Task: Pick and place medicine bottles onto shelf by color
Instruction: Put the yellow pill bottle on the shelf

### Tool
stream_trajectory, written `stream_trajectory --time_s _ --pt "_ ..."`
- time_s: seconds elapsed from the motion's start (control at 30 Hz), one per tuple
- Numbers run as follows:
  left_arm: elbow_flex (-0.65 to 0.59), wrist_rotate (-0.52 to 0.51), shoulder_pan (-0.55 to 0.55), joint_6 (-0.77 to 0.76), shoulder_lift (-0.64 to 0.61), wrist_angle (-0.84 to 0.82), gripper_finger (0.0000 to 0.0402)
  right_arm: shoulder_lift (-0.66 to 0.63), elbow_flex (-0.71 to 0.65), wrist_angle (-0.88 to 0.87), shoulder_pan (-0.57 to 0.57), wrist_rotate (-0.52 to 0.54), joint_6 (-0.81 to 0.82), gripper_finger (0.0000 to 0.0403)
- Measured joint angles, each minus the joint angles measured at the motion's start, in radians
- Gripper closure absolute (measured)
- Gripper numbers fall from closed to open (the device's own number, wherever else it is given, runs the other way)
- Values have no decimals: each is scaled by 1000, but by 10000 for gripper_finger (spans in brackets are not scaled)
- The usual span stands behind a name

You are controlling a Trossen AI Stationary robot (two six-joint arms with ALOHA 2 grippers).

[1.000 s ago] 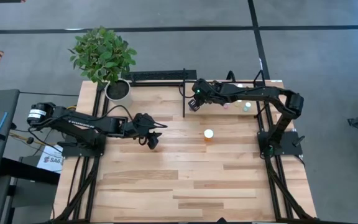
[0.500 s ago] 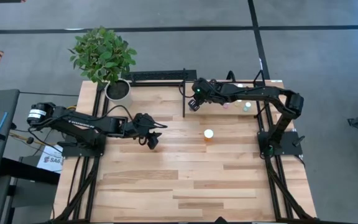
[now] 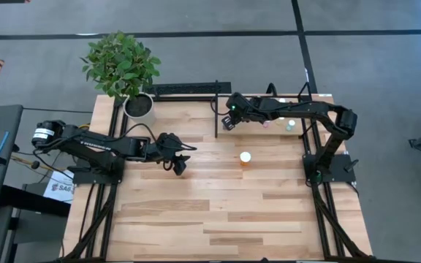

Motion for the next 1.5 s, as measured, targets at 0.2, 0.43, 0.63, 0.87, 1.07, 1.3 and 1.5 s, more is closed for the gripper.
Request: stream_trajectory --time_s 0.2,0.43,0.63,0.87,1.07,1.3,1.5 --pt "0 0 0 0 0 0 191 0 0 -31 0 0 64 266" --pt "0 0 0 -1 0 0 191 0 0 -30 2 0 88 262" --pt "0 0 0 -1 0 0 191 0 0 -30 2 0 120 262" --pt "0 0 0 -1 0 0 191 0 0 -33 1 -2 146 262" --pt "0 0 0 -2 0 0 191 0 0 -40 2 -4 146 261" --pt "0 0 0 -2 0 0 191 0 0 -43 1 -4 145 247" --pt "0 0 0 -3 0 0 191 0 0 -45 1 -4 144 230"
